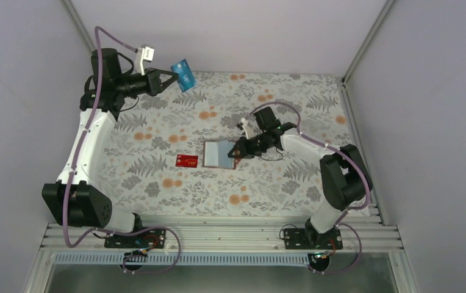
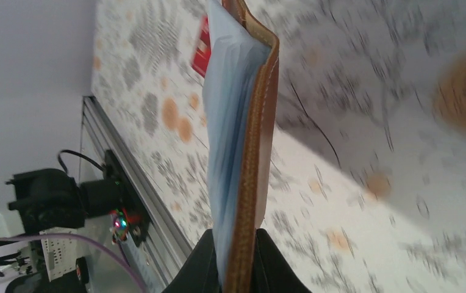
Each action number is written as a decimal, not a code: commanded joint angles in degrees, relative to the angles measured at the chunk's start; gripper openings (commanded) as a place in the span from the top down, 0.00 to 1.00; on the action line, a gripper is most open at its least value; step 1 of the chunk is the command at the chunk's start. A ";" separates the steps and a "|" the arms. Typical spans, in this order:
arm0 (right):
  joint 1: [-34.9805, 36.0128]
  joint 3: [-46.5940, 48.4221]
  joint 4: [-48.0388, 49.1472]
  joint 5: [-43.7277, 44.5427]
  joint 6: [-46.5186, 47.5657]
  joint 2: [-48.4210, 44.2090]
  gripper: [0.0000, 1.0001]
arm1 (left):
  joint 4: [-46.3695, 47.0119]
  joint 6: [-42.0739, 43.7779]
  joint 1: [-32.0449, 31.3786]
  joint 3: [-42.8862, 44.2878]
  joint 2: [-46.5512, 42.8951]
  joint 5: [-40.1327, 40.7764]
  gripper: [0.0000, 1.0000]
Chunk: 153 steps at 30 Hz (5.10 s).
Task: Take the credit cards out of the card holder
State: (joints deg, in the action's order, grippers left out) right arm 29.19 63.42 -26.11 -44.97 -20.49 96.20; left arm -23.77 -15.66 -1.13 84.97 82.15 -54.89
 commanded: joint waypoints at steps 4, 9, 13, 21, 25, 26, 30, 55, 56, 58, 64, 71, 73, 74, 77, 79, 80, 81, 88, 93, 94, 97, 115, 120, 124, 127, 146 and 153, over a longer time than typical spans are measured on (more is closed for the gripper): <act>-4.21 -4.47 -5.80 2.37 1.51 -3.76 0.96 | -2.73 0.95 -0.18 -0.38 -0.15 -2.98 0.98; -10.52 5.56 -5.48 0.23 5.89 8.34 0.96 | -1.25 -0.84 -0.54 -1.95 -0.46 -3.20 0.98; -14.40 16.77 -9.46 0.16 9.88 19.31 0.96 | -1.03 -0.70 -0.59 -2.89 -1.58 -2.75 0.98; -18.70 34.47 -16.85 1.82 14.39 35.68 0.68 | -0.23 -0.99 -0.65 -3.82 -1.58 -3.24 0.98; -22.35 37.98 -18.31 9.41 10.63 35.25 0.22 | -0.58 -0.25 -0.65 -3.61 -1.48 -3.55 0.98; -23.67 38.95 -18.42 11.82 8.82 34.23 0.06 | -0.71 0.03 -0.68 -3.46 -1.40 -3.60 0.98; -24.95 42.50 -18.51 25.05 4.85 24.80 0.01 | -0.64 0.45 -0.76 -2.48 -1.08 -5.47 0.98; 6.34 17.27 33.97 -2.70 -2.46 -7.69 0.69 | -5.58 5.21 -5.20 6.74 0.16 -20.74 0.98; 6.27 16.98 33.21 -1.72 -2.09 -7.80 0.68 | -5.55 5.31 -5.27 6.75 0.15 -21.06 0.98; 6.19 16.35 32.09 -0.51 -1.37 -8.23 0.61 | -6.27 6.09 -5.27 7.23 0.07 -20.80 0.98; 3.51 13.88 31.32 0.35 -0.24 -10.26 0.56 | -8.97 9.30 -5.33 8.67 -0.25 -20.69 0.98; 2.24 13.67 31.51 -2.24 0.91 -12.37 0.45 | -10.16 10.69 -5.50 9.01 -0.56 -20.67 0.98; 2.72 13.87 32.30 -3.63 0.76 -12.26 0.42 | -10.16 10.65 -5.71 9.07 -0.48 -20.69 0.98; 3.36 14.35 31.96 -3.83 1.34 -12.16 0.41 | -10.11 10.58 -5.85 9.12 -0.40 -20.62 0.98; 5.39 15.93 30.85 -4.93 2.99 -11.36 0.41 | -9.91 10.39 -6.53 8.95 -0.38 -20.30 0.98; 5.87 17.20 30.72 -5.71 2.89 -10.74 0.59 | -9.77 10.39 -6.92 8.66 -0.43 -20.28 0.98; 5.90 17.63 30.71 -5.55 2.83 -10.62 0.76 | -9.72 10.39 -7.02 8.52 -0.44 -20.19 0.98; 5.92 17.93 30.43 -4.65 2.83 -10.85 0.91 | -9.79 10.50 -7.04 8.40 -0.47 -20.06 0.98; 5.38 18.87 23.35 -0.60 4.56 -12.83 0.96 | -13.97 15.36 -7.05 6.11 -1.10 -17.46 0.98; 2.89 24.86 -0.55 2.55 15.06 -10.23 0.96 | -22.73 22.84 -6.00 8.65 0.87 -7.66 0.01; 2.33 25.77 -7.53 4.24 17.01 -9.30 0.96 | -24.68 25.29 -4.96 9.61 1.51 -6.11 0.00; 3.52 23.22 -16.59 13.85 20.93 -7.33 0.96 | -30.11 39.30 -1.11 10.44 2.86 -7.78 0.00; 19.00 25.79 -21.99 16.40 34.47 -5.12 0.96 | -53.95 84.90 -10.76 4.57 2.24 0.57 0.26; 19.18 26.21 -20.89 17.08 34.70 -5.86 0.96 | -54.02 84.96 -11.25 2.79 2.00 0.36 0.75; 19.16 25.52 -19.35 18.20 34.38 -7.53 0.96 | -53.99 82.80 -11.30 4.08 1.29 -1.53 0.97; 18.72 23.98 -16.38 21.19 33.01 -9.85 0.83 | -52.23 78.52 -11.24 5.48 1.07 -4.95 0.98; 9.58 0.03 36.95 -0.01 2.99 -21.36 0.35 | -37.36 48.45 -5.14 8.41 -1.33 -24.72 0.98; 9.57 2.23 38.50 2.09 1.24 -20.92 0.60 | -38.58 49.77 -5.12 8.22 -1.73 -25.10 0.98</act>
State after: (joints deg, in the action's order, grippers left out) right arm 38.35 63.96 9.19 -43.88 -17.78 75.35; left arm -62.87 34.46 -6.28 93.62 81.56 -77.49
